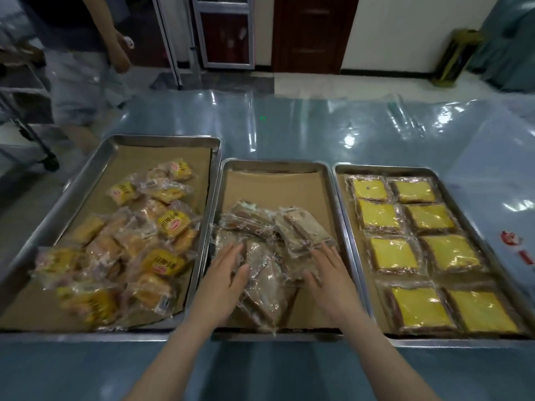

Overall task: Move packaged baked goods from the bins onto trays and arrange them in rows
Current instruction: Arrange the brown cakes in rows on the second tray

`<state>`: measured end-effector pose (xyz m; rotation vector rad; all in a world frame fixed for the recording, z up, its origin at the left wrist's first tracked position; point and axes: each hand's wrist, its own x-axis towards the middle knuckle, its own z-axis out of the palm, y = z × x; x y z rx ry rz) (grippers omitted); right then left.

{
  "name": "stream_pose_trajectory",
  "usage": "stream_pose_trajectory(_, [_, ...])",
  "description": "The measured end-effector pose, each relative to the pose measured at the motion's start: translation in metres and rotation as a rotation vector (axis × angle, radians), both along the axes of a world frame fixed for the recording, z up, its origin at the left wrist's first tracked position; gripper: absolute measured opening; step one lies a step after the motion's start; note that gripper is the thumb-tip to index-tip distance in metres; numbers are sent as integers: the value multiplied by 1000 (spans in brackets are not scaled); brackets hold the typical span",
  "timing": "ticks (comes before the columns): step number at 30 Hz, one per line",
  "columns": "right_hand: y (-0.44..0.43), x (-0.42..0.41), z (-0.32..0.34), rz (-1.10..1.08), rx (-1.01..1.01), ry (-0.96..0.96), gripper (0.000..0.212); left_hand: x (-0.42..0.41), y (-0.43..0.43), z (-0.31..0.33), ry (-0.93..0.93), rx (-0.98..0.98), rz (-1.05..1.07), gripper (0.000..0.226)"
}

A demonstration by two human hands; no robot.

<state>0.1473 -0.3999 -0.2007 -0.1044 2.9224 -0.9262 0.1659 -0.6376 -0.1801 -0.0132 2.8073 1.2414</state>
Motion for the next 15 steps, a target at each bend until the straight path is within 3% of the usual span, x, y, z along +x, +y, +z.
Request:
stream_pose_trajectory(3, [-4,-17,0,-53,-42,-3,51,-17,-2,5,24,-9,6,54])
stream_pose_trajectory(7, [-5,-55,0,-99,-61,-18,47,-40,-9,14,31,-56,-35,51])
stream_pose_trajectory(15, [-4,-122,-10,42,26,-103,45,-115,-4,22,71,-224,-139,41])
